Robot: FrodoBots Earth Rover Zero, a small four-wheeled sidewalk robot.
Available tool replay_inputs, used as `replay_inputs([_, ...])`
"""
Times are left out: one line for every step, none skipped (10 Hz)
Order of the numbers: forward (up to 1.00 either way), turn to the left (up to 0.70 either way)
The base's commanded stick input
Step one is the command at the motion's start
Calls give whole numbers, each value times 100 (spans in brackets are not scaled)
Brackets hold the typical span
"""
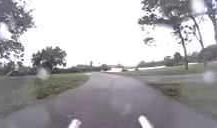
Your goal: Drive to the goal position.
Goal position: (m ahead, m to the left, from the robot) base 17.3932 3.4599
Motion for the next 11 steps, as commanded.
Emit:
replay_inputs([70, -11])
replay_inputs([70, -20])
replay_inputs([70, -31])
replay_inputs([70, -34])
replay_inputs([70, -20])
replay_inputs([70, -6])
replay_inputs([70, 0])
replay_inputs([70, 0])
replay_inputs([70, 0])
replay_inputs([70, 5])
replay_inputs([70, 19])
